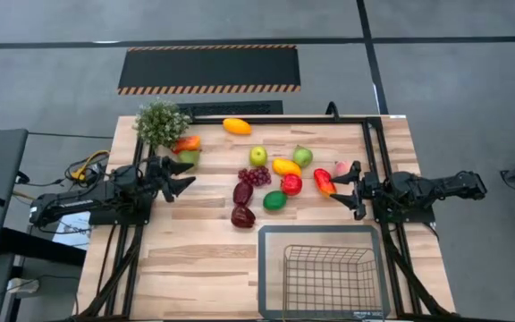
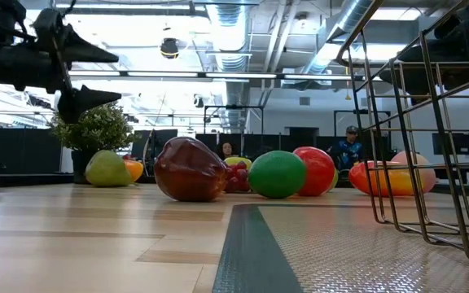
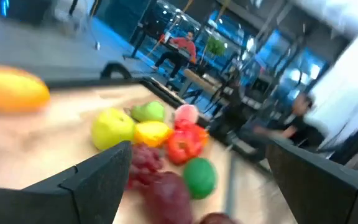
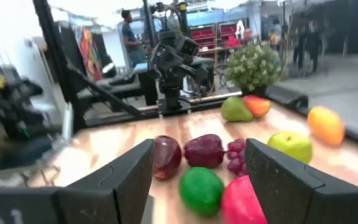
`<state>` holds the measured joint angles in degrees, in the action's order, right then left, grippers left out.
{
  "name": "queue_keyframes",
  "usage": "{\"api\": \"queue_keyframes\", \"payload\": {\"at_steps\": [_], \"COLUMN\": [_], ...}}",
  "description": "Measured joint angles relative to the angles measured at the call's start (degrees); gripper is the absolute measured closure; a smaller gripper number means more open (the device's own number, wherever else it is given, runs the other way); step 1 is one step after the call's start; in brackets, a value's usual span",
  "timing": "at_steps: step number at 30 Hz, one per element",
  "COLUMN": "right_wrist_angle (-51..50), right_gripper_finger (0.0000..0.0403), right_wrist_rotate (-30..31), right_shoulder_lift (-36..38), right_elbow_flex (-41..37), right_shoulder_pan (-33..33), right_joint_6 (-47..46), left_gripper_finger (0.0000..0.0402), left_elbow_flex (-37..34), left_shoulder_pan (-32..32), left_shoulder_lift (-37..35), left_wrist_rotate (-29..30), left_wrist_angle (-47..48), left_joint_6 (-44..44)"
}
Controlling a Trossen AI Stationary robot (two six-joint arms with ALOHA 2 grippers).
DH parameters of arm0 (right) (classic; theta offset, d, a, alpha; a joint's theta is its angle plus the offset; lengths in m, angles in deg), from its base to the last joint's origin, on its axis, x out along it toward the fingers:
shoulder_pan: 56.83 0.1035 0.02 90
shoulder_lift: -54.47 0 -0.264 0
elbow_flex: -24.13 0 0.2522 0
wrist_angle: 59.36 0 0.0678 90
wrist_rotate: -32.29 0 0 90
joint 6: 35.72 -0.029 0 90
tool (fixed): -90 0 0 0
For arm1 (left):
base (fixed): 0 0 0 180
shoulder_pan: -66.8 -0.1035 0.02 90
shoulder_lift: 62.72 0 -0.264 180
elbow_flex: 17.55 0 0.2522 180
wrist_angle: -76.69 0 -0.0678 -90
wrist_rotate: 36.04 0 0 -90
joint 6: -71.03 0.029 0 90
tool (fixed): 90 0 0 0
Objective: Build produce basket
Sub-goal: Put the peach into the wire basket
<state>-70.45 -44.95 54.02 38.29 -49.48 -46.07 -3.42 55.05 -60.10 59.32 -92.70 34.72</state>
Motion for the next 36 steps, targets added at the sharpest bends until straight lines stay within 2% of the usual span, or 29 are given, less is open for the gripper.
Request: {"api": "queue_keyframes", "payload": {"at_steps": [3,6,15,17,22,25,29,32,36], "right_wrist_angle": [1.78,4.07,5.73,5.85,7.80,13.42,8.67,-2.96,-22.11], "right_gripper_finger": [0.0132,0.0132,0.0132,0.0132,0.0132,0.0132,0.0132,0.0132,0.0132], "right_wrist_rotate": [0.15,0.46,3.35,5.90,13.27,14.45,14.59,15.64,16.10], "right_shoulder_lift": [0.00,0.28,0.11,0.11,0.08,0.07,-2.37,-8.40,-21.33], "right_elbow_flex": [0.01,0.10,0.29,0.31,0.40,1.43,10.62,20.99,37.08], "right_shoulder_pan": [0.07,0.07,-0.06,-0.06,-0.65,-2.19,-4.66,-6.89,-10.26], "right_joint_6": [-10.47,-20.58,-26.09,-27.00,-40.20,-37.35,-27.90,-23.19,-22.27], "left_gripper_finger": [0.0042,0.0042,0.0042,0.0042,0.0042,0.0042,0.0042,0.0042,0.0042], "left_elbow_flex": [0.00,-0.01,0.01,-0.01,-0.01,-0.01,-0.01,-0.01,-0.01], "left_shoulder_pan": [0.00,0.00,-0.02,0.00,-0.04,-0.04,-0.02,-0.02,-0.04], "left_shoulder_lift": [0.00,0.02,0.02,0.02,0.02,0.02,0.00,0.00,0.00], "left_wrist_rotate": [0.22,2.25,11.26,13.37,18.55,19.23,17.85,20.44,26.87], "left_wrist_angle": [-0.56,0.22,-1.11,-1.42,-1.81,-2.07,-4.67,-7.82,-12.45], "left_joint_6": [-11.83,-18.61,-23.31,-23.12,-23.32,-23.52,-24.70,-22.40,-19.98]}}
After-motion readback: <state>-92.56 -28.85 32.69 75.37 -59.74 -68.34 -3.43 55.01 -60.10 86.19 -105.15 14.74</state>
